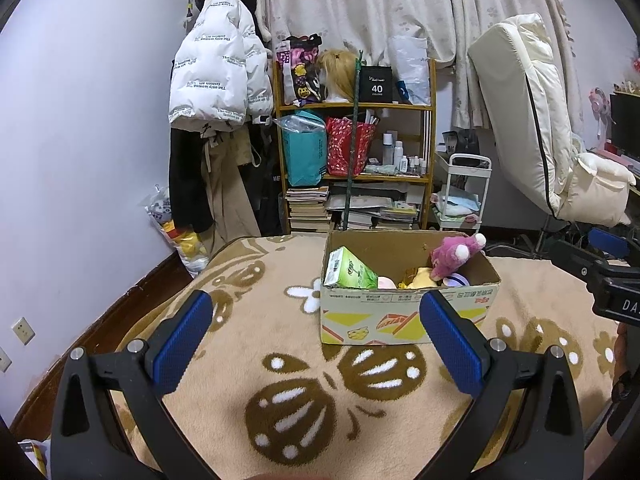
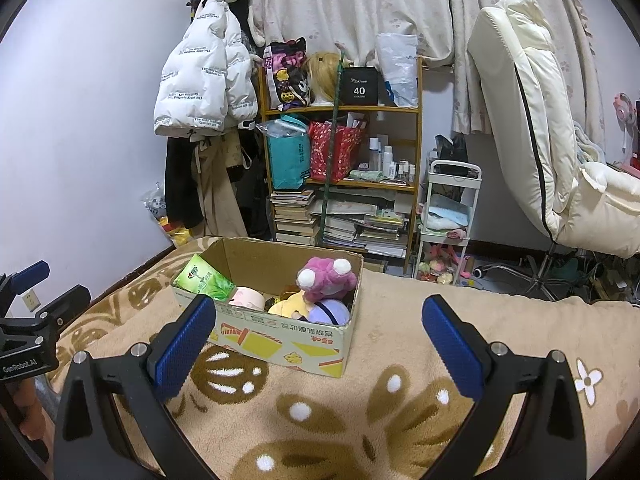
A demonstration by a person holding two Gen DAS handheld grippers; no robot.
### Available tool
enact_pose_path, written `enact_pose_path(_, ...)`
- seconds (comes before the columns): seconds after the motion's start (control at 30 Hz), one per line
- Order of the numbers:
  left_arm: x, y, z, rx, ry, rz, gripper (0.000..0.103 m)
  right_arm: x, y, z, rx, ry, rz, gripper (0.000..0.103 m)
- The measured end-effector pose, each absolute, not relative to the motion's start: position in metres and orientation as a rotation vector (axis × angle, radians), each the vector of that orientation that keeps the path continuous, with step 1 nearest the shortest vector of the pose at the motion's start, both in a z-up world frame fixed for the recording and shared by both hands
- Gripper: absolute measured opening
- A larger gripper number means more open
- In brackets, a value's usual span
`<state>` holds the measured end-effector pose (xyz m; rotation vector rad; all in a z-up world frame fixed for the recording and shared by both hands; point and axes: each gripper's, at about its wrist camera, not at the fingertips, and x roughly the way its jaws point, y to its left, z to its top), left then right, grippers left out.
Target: Organize soft objects
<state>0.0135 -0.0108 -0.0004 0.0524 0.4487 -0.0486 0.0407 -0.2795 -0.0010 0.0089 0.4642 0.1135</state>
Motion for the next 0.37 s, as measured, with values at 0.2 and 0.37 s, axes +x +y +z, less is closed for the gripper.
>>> enact_pose_path(0.2,0.0134,-0.0114,-0.0017,0.054,0.449,-0.049,0.102,0.0406,-0.2803,-0.0009,0.008,0.464,0.114,0.103)
enact_pose_path(0.37,0.0127,-0.0131,-0.0041,0.056,0.453,-0.049,0.102,0.0422,-0.2807,-0.0019,0.01,0.465,0.114,0.103)
